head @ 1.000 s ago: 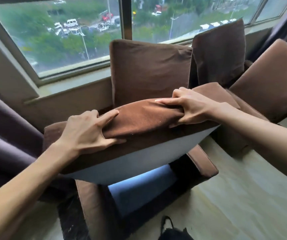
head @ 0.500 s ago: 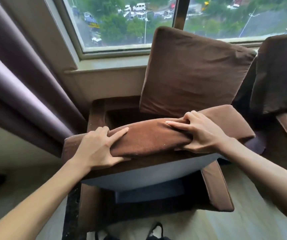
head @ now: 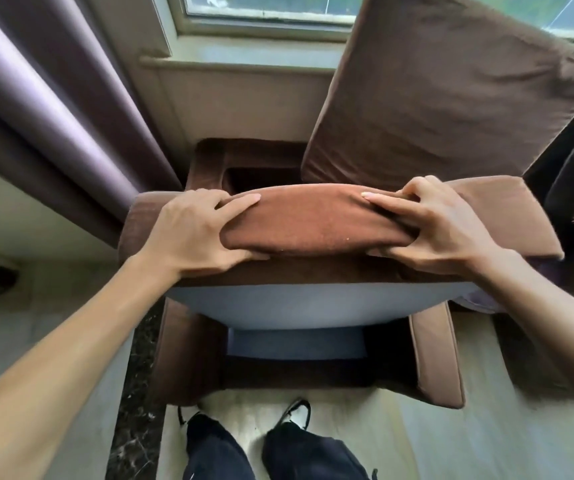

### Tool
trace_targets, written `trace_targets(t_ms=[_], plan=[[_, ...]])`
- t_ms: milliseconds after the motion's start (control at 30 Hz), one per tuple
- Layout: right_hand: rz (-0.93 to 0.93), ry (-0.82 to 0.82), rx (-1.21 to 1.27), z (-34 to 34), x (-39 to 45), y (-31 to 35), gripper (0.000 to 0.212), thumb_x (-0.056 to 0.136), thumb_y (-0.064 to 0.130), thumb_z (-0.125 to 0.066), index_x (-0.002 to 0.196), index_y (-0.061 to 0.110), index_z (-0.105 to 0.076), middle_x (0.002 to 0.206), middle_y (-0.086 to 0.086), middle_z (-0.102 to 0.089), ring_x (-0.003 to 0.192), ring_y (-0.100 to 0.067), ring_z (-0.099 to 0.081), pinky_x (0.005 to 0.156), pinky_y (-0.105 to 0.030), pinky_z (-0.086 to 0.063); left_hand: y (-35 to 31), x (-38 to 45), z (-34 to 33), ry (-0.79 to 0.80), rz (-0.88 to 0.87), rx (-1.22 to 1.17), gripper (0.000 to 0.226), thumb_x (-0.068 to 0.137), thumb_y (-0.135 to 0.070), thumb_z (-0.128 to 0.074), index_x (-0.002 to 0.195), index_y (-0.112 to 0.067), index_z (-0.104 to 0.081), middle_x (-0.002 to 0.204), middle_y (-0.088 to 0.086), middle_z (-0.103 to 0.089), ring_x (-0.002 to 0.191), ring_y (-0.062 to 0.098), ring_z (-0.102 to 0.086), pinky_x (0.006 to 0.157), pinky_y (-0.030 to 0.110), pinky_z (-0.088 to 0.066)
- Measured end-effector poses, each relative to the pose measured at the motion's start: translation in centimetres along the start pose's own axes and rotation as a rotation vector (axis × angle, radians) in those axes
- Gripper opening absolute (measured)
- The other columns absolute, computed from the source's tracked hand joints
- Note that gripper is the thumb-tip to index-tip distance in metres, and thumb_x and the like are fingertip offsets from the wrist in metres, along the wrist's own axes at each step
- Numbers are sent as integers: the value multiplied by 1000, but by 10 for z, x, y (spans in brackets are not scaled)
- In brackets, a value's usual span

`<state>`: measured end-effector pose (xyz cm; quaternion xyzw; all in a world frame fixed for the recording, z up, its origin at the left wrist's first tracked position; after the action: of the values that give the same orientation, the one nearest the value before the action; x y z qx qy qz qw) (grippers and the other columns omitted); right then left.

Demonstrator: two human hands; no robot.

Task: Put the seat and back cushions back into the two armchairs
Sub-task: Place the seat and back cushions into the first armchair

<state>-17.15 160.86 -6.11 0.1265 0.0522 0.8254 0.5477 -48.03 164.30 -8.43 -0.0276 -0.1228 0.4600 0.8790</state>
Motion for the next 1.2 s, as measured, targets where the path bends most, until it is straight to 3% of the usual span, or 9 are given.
trace_targets(t_ms=[167,300,400,533,767,933,1200], plan=[[-42,-97,8,19,-26,-16,81,73,70,-72,144,34,-59,99,-9,-57,89,-30,-51,80,-45,-48,-20,25,7,-10,-48,32,93,70,-87,-59,145,-32,-54,117,5,-67,97,28,-64,88,45,-53],[-38,-48,26,-43,-26,-14,79,74,67,-73,144,33,-60,97,-12,-57,85,-32,-52,79,-43,-46,-3,-3,-28,41,-54,3,87,75,-84,-59,140,-26,-60,124,5,-69,105,26,-67,92,46,-54],[-84,5,21,-88,-70,-38,87,69,56,-74,150,35,-48,103,-14,-57,87,-36,-52,80,-48,-49,-12,-4,-61,-26,44,-204,66,88,-72,-59,128,-21,-68,119,1,-72,107,21,-67,98,40,-53],[-63,-12,37,-92,-62,-57,84,73,59,-70,150,29,-51,112,-17,-58,95,-40,-56,86,-49,-49,-2,10,-77,-50,117,-125,64,91,-68,-56,134,-20,-63,112,3,-63,103,22,-59,101,43,-46],[-50,-16,72,-97,-45,-73,84,78,69,-67,149,27,-54,120,-17,-60,104,-39,-58,94,-52,-47,0,14,-88,56,197,-50,66,91,-70,-46,141,-28,-57,142,2,-58,135,21,-50,120,53,-30],[-6,13,13,-97,-29,-79,99,68,66,-76,151,17,-52,118,-19,-60,97,-36,-57,87,-51,-48,-7,0,-83,12,270,-41,62,91,-69,-46,136,-29,-59,122,-5,-66,113,18,-59,109,42,-38],[-4,0,-18,-94,-32,-74,104,73,83,-64,150,14,-52,118,-17,-59,99,-33,-55,91,-49,-47,-2,15,-86,103,261,10,60,93,-71,-39,135,-31,-57,120,-5,-64,113,18,-59,108,44,-39]])
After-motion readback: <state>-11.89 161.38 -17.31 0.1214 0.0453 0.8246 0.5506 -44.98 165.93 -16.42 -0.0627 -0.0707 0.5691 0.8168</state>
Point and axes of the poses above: each hand's wrist, its own x-axis towards the middle knuckle, its own z-axis out of the back of the hand, y = z × x, the point moved 8 cm from there along x, towards the middle knuckle
